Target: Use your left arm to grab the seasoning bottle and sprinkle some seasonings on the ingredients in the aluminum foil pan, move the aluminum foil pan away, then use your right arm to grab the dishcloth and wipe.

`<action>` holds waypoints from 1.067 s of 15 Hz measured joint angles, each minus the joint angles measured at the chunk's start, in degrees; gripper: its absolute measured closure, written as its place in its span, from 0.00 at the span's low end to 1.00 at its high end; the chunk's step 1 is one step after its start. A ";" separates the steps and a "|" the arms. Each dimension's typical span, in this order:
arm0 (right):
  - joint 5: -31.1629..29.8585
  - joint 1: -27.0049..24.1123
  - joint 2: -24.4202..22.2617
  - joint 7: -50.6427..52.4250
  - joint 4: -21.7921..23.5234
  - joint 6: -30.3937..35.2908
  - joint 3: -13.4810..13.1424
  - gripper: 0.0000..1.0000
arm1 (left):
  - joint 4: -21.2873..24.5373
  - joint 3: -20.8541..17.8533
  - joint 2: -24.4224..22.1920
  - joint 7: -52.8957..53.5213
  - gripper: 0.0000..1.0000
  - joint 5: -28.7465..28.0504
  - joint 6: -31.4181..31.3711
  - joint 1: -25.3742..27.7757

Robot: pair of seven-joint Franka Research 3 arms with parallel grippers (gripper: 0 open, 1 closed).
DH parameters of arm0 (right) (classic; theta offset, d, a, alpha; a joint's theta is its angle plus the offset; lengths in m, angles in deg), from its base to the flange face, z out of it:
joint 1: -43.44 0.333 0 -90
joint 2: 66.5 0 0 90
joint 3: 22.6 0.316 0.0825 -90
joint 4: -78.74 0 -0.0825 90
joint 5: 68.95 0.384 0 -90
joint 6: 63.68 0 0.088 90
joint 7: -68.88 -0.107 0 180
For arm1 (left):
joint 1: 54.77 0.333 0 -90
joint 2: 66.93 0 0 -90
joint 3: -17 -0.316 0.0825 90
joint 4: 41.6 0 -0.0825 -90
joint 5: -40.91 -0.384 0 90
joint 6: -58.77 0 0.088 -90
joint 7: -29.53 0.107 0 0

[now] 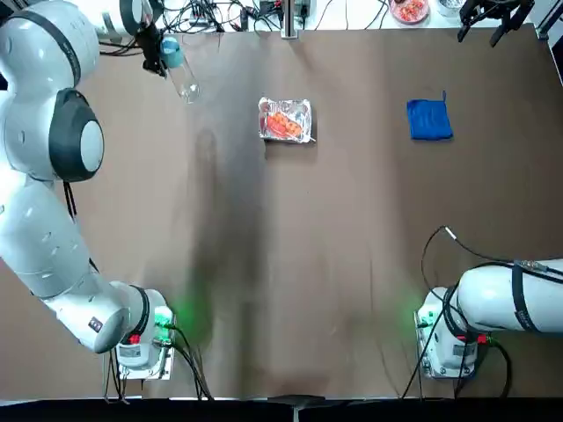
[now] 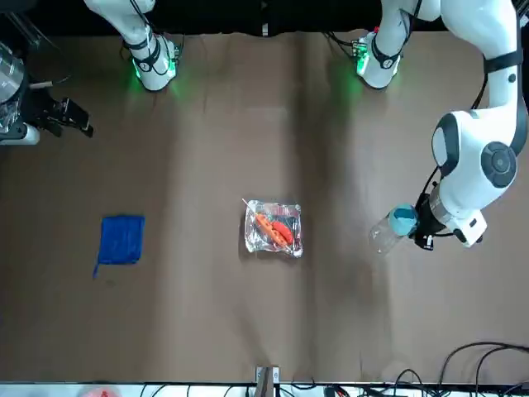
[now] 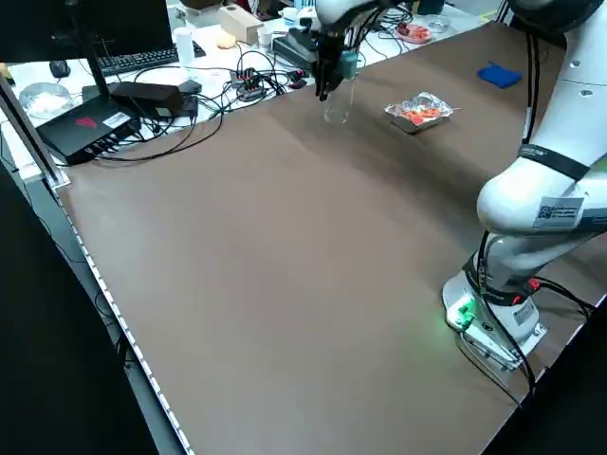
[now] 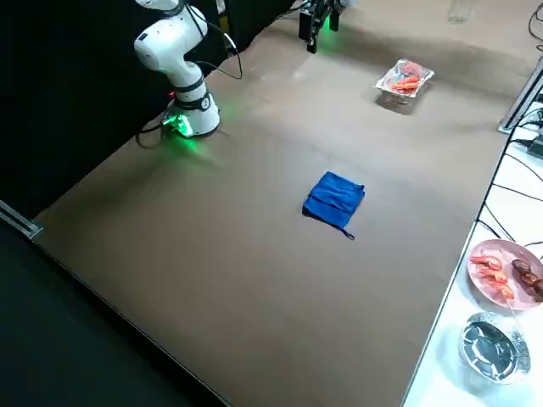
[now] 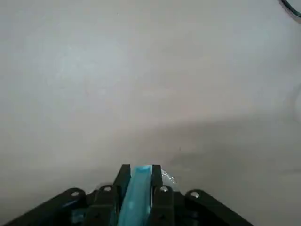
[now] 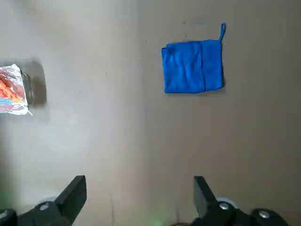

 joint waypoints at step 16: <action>0.05 0.11 0.00 0.00 0.00 0.00 0.21 0.00 | 2.63 3.71 8.34 5.67 0.77 1.59 -5.01 3.74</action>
